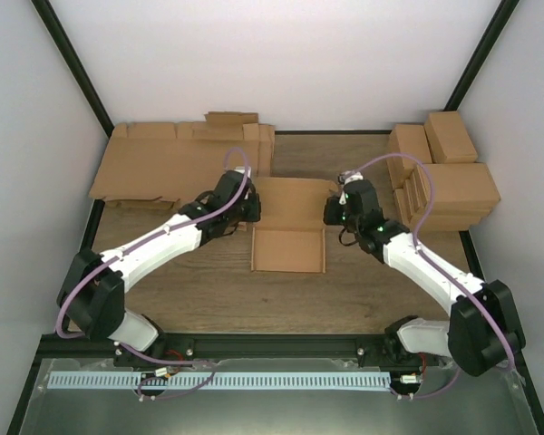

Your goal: Fold the paper box

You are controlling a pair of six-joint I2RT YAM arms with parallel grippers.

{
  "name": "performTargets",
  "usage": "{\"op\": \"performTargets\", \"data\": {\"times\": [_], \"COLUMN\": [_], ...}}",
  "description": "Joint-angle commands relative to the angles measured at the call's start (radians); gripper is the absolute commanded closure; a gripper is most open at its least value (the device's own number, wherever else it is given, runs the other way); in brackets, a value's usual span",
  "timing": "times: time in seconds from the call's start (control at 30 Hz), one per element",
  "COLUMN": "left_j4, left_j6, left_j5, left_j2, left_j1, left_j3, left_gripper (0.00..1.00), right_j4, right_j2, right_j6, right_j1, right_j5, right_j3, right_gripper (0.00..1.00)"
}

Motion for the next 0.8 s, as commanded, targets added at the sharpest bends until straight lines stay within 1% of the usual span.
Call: {"op": "performTargets", "data": {"times": [0.0, 0.17, 0.33, 0.5, 0.77], "left_j4": [0.201, 0.224, 0.253, 0.317, 0.379], "left_j6": [-0.028, -0.08, -0.132, -0.179, -0.269], "left_j5": [0.009, -0.019, -0.07, -0.09, -0.097], "left_j2": [0.013, 0.018, 0.027, -0.01, -0.006], "left_j1": [-0.049, -0.094, -0.145, -0.181, -0.227], "left_j3": [-0.018, -0.07, -0.122, -0.202, -0.293], "left_gripper": [0.96, 0.96, 0.96, 0.96, 0.96], "right_j4": [0.155, 0.161, 0.142, 0.132, 0.129], "right_j2": [-0.079, -0.115, -0.12, -0.168, -0.198], "right_j6": [0.074, 0.123, 0.187, 0.234, 0.302], "right_j1": [0.024, 0.056, 0.143, 0.225, 0.25], "right_j5": [0.031, 0.087, 0.194, 0.288, 0.297], "right_j3": [-0.088, -0.147, -0.176, -0.22, -0.322], "right_gripper": [0.99, 0.99, 0.99, 0.99, 0.99]}}
